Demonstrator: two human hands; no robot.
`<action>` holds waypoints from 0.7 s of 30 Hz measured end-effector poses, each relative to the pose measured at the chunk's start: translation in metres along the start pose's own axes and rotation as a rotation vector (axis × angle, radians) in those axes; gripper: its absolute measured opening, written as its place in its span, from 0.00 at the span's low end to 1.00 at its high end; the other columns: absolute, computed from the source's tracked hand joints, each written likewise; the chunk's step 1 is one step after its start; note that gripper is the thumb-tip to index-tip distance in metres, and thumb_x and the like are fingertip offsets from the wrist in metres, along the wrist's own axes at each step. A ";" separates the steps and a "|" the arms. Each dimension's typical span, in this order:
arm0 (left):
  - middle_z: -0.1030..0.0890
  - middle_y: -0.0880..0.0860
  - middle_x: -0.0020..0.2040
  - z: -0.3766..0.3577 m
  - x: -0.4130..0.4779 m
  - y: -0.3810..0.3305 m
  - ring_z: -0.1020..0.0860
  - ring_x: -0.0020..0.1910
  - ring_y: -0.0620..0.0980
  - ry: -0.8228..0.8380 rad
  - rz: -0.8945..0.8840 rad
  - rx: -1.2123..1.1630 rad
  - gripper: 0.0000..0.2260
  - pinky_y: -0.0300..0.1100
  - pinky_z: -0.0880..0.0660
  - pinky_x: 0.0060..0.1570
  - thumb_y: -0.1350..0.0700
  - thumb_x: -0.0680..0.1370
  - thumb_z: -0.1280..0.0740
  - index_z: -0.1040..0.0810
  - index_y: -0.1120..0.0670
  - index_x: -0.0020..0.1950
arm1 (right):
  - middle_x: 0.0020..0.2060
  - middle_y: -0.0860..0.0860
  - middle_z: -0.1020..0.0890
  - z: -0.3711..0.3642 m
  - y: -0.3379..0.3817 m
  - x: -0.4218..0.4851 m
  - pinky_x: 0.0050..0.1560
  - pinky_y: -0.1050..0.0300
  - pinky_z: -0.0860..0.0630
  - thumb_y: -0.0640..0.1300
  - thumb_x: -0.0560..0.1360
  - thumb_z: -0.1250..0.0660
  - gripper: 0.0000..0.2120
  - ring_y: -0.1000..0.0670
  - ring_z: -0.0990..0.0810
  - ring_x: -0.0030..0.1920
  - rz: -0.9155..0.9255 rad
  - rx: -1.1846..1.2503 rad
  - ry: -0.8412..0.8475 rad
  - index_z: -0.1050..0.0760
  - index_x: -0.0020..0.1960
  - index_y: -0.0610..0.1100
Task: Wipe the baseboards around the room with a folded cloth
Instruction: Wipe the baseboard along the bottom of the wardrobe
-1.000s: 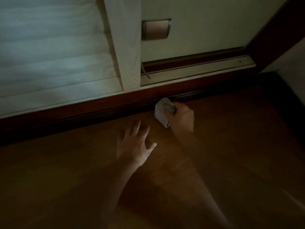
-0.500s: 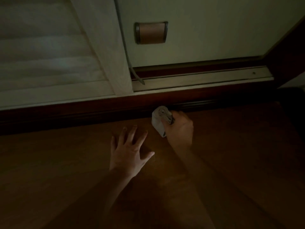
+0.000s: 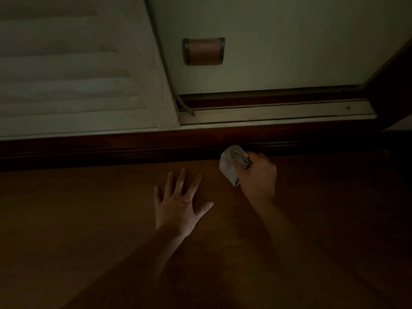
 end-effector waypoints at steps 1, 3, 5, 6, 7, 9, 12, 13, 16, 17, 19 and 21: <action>0.60 0.47 0.83 0.000 0.000 0.001 0.61 0.81 0.56 -0.010 -0.003 -0.006 0.39 0.65 0.55 0.77 0.21 0.72 0.60 0.60 0.35 0.80 | 0.38 0.45 0.21 0.008 -0.006 0.002 0.35 0.60 0.31 0.45 0.74 0.27 0.09 0.49 0.23 0.36 -0.017 -0.006 -0.011 0.20 0.41 0.39; 0.60 0.47 0.83 -0.001 0.001 0.001 0.60 0.81 0.56 -0.021 -0.009 -0.009 0.40 0.65 0.55 0.77 0.20 0.70 0.62 0.60 0.35 0.80 | 0.37 0.44 0.22 0.024 -0.021 0.007 0.34 0.59 0.30 0.44 0.74 0.26 0.10 0.47 0.22 0.35 -0.052 -0.032 -0.047 0.21 0.39 0.38; 0.60 0.47 0.83 -0.003 0.001 0.001 0.60 0.81 0.56 -0.034 -0.014 -0.006 0.41 0.65 0.55 0.77 0.20 0.69 0.63 0.60 0.35 0.80 | 0.37 0.43 0.21 0.039 -0.042 0.012 0.35 0.59 0.30 0.44 0.74 0.26 0.11 0.46 0.22 0.36 -0.096 -0.058 -0.077 0.22 0.39 0.38; 0.59 0.47 0.83 -0.003 0.001 0.002 0.60 0.81 0.56 -0.043 -0.017 -0.005 0.41 0.65 0.55 0.77 0.21 0.69 0.63 0.59 0.35 0.80 | 0.37 0.43 0.21 0.045 -0.051 0.015 0.35 0.58 0.29 0.45 0.74 0.26 0.11 0.46 0.21 0.37 -0.123 -0.068 -0.087 0.22 0.40 0.38; 0.59 0.47 0.83 -0.004 0.002 0.002 0.59 0.82 0.56 -0.052 -0.019 -0.011 0.41 0.65 0.55 0.76 0.20 0.70 0.63 0.59 0.34 0.80 | 0.38 0.43 0.20 0.048 -0.058 0.016 0.36 0.58 0.28 0.45 0.75 0.27 0.11 0.46 0.21 0.38 -0.144 -0.074 -0.095 0.22 0.41 0.38; 0.57 0.47 0.83 -0.005 0.001 0.002 0.58 0.82 0.56 -0.070 -0.023 -0.032 0.40 0.66 0.54 0.76 0.20 0.70 0.62 0.56 0.34 0.80 | 0.38 0.43 0.20 0.049 -0.062 0.015 0.36 0.58 0.28 0.45 0.76 0.28 0.10 0.46 0.21 0.38 -0.151 -0.080 -0.101 0.22 0.41 0.38; 0.56 0.47 0.83 -0.006 0.000 0.003 0.58 0.82 0.56 -0.069 -0.021 -0.029 0.40 0.66 0.53 0.76 0.20 0.70 0.62 0.56 0.34 0.80 | 0.39 0.44 0.21 0.044 -0.053 0.014 0.35 0.57 0.27 0.45 0.76 0.29 0.10 0.47 0.22 0.38 -0.109 -0.094 -0.076 0.22 0.41 0.38; 0.56 0.47 0.83 -0.005 0.000 0.002 0.57 0.82 0.56 -0.068 -0.021 -0.028 0.40 0.66 0.53 0.76 0.21 0.70 0.62 0.56 0.34 0.80 | 0.39 0.44 0.22 0.044 -0.052 0.015 0.35 0.57 0.28 0.45 0.76 0.28 0.10 0.47 0.23 0.38 -0.092 -0.099 -0.065 0.21 0.42 0.38; 0.57 0.46 0.83 -0.004 0.000 0.002 0.58 0.82 0.55 -0.064 -0.019 -0.016 0.39 0.65 0.53 0.76 0.21 0.72 0.60 0.56 0.34 0.80 | 0.40 0.43 0.20 0.054 -0.063 0.018 0.37 0.59 0.30 0.46 0.76 0.28 0.11 0.47 0.22 0.39 -0.125 -0.099 -0.088 0.21 0.43 0.37; 0.57 0.46 0.83 -0.004 0.000 0.001 0.58 0.82 0.55 -0.058 -0.019 -0.017 0.38 0.65 0.53 0.77 0.21 0.72 0.59 0.56 0.34 0.80 | 0.40 0.42 0.20 0.060 -0.069 0.017 0.37 0.59 0.31 0.46 0.76 0.28 0.12 0.46 0.21 0.39 -0.158 -0.098 -0.119 0.21 0.42 0.37; 0.58 0.46 0.83 -0.004 -0.001 0.000 0.59 0.82 0.55 -0.055 -0.018 -0.023 0.38 0.64 0.54 0.77 0.22 0.73 0.57 0.56 0.34 0.80 | 0.40 0.41 0.19 0.063 -0.074 0.015 0.37 0.59 0.30 0.46 0.76 0.28 0.12 0.46 0.21 0.40 -0.172 -0.105 -0.152 0.21 0.42 0.37; 0.58 0.46 0.83 -0.003 -0.001 -0.001 0.59 0.81 0.55 -0.047 -0.023 -0.016 0.37 0.64 0.55 0.77 0.22 0.73 0.57 0.56 0.34 0.80 | 0.41 0.41 0.19 0.058 -0.070 0.016 0.38 0.59 0.29 0.46 0.76 0.28 0.11 0.46 0.21 0.40 -0.125 -0.115 -0.096 0.20 0.44 0.37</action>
Point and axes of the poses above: each hand's wrist, its own x-axis towards the middle knuckle, its own z-axis out of the back of the hand, y = z × x, the point moved 5 cm from there along x, towards the middle knuckle
